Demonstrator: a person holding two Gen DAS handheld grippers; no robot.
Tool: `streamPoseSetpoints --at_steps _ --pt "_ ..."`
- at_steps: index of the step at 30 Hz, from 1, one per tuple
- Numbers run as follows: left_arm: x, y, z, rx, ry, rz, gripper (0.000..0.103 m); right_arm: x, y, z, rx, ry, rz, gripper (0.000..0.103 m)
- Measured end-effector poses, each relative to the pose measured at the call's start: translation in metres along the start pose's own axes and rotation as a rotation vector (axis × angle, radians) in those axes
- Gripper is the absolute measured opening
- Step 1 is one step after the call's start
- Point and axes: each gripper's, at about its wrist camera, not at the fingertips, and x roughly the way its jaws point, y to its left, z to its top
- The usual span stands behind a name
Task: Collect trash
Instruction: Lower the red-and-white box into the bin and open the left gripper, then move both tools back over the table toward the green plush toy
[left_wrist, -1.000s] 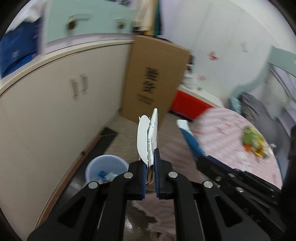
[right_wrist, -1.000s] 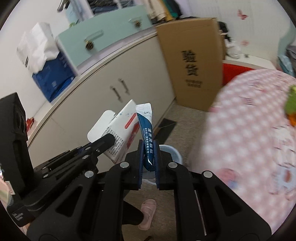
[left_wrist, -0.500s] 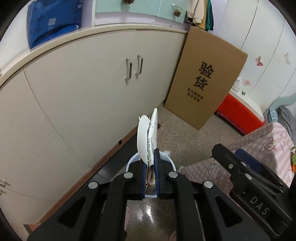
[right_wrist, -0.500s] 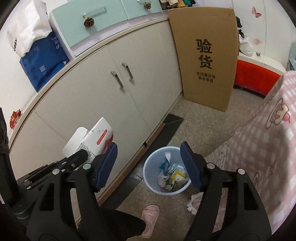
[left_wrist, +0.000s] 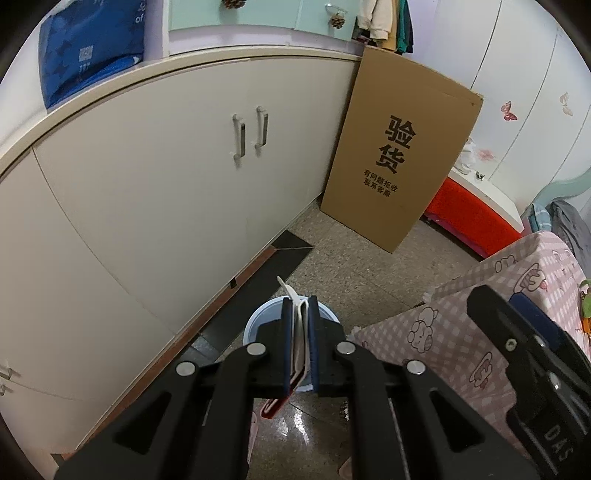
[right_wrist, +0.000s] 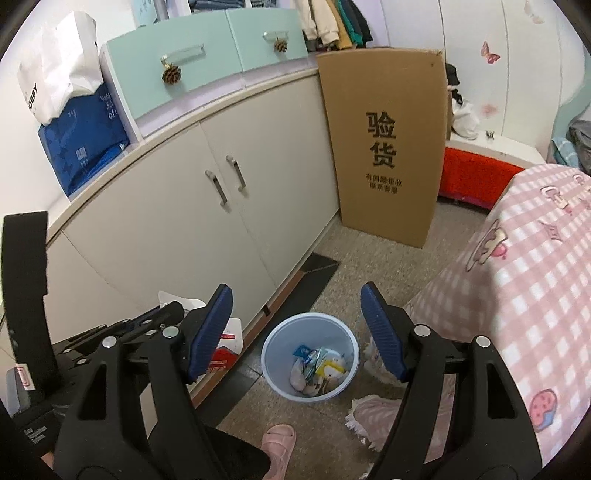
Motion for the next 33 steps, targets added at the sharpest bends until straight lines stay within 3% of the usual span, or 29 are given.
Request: streamPoseSetpoints --at_steps 18,19,20,21,22,23,27,33 --pt "0.004 -0.030 0.025 0.034 -0.073 0.008 0.010 -0.014 -0.026 0.008 0.075 -0.113 -0.031 0.073" --pt "0.005 -0.030 0.027 0.031 -0.078 0.014 0.013 -0.013 -0.028 0.008 0.080 -0.114 -0.033 0.073" --pt "0.008 -0.030 0.029 0.027 -0.076 0.018 0.025 -0.012 -0.029 0.007 0.084 -0.110 -0.034 0.073" --pt "0.012 -0.029 0.030 0.021 -0.070 0.023 0.037 -0.011 -0.031 0.007 0.089 -0.106 -0.030 0.073" --pt "0.016 -0.029 0.031 0.016 -0.062 0.031 0.066 -0.011 -0.033 0.006 0.095 -0.104 -0.029 0.073" --pt "0.017 -0.028 0.032 0.012 -0.060 0.033 0.071 -0.010 -0.033 0.006 0.097 -0.101 -0.030 0.073" --pt "0.023 -0.025 0.030 -0.003 -0.024 0.031 0.071 -0.013 -0.037 0.004 0.103 -0.094 -0.031 0.073" --pt "0.006 -0.025 0.026 -0.002 -0.039 0.022 0.072 -0.028 -0.042 0.002 0.117 -0.104 -0.034 0.073"
